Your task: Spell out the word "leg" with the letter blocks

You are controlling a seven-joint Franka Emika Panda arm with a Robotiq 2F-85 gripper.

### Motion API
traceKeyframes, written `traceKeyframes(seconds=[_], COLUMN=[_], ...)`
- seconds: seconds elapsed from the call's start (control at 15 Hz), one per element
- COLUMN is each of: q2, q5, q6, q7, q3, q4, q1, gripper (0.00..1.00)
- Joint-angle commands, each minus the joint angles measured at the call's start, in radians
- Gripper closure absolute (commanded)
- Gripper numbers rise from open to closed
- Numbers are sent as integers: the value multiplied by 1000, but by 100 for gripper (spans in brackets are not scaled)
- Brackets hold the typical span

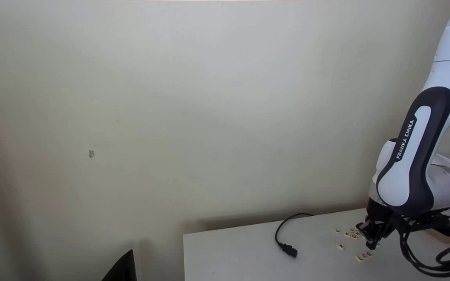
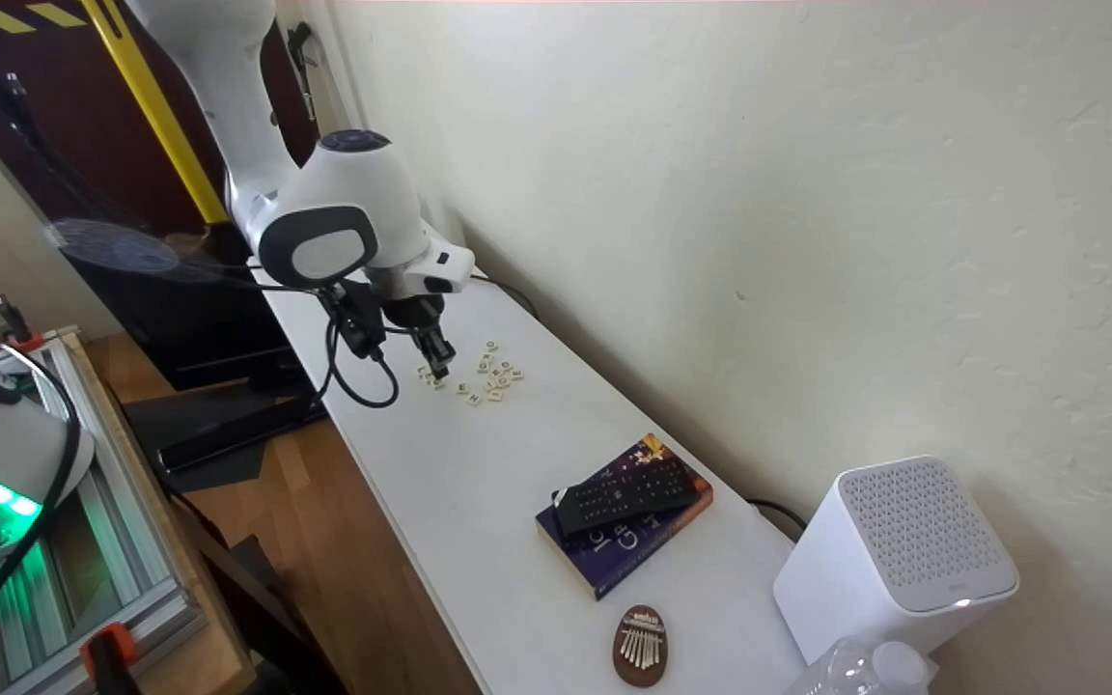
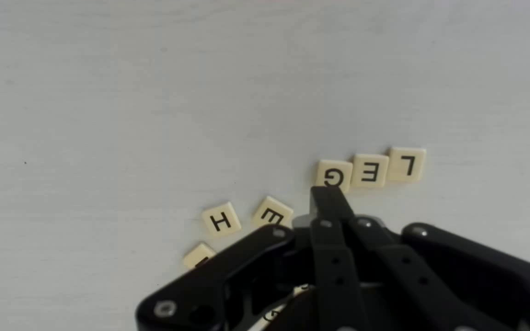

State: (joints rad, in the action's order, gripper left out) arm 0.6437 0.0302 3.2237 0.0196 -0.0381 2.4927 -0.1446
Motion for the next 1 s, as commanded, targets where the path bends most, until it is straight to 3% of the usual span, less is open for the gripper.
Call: traceKeyframes(seconds=[0.0,0.2,0.27,0.4,0.93], q2=[-43,-52,-55,-59,-96], q5=[-4,-5,-7,-10,-13], q6=[-5,-6,-8,-9,-10], q7=[-19,-18,-15,-12,-8], q3=[19,35,37,39,46], q4=[38,47,51,56,95], q1=[-8,-10,-6,0,6], gripper=[100,100,77,68,12])
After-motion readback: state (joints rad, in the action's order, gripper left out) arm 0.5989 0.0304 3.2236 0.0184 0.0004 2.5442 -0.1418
